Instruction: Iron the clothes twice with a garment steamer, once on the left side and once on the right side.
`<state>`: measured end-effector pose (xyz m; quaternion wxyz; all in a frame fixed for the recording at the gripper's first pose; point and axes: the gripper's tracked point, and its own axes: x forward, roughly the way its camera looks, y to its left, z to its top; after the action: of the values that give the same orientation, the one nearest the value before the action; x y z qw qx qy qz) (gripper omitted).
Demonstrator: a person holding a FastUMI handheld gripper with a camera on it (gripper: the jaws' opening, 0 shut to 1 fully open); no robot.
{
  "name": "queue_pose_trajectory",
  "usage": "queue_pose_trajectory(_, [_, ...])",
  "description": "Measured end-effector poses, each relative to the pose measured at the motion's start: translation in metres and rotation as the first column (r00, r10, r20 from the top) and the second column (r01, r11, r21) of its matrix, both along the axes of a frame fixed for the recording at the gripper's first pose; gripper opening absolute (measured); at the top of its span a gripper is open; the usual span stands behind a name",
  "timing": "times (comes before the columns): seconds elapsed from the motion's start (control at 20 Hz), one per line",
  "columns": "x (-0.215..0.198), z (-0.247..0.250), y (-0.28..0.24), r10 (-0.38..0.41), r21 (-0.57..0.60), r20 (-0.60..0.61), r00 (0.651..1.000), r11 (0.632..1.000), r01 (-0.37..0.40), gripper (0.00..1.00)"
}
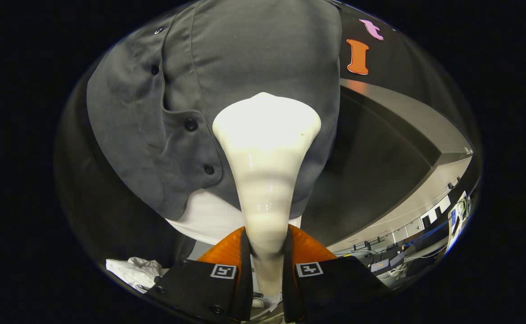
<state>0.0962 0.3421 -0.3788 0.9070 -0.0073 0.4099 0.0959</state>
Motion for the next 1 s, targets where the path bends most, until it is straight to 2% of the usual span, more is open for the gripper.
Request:
queue_pose_trajectory(0.3, [-0.011, -0.032, -0.005, -0.004, -0.020, -0.047, 0.999, 1.000, 0.003, 0.35])
queue_pose_trajectory(0.6, [-0.027, -0.036, -0.009, -0.041, -0.015, -0.080, 0.996, 0.999, 0.040, 0.34])
queue_pose_trajectory(0.8, [-0.040, -0.001, -0.013, -0.041, -0.001, -0.042, 0.998, 0.999, 0.041, 0.34])
queue_pose_trajectory(1.0, [-0.048, 0.059, -0.009, -0.040, 0.012, 0.016, 0.999, 0.999, 0.040, 0.34])
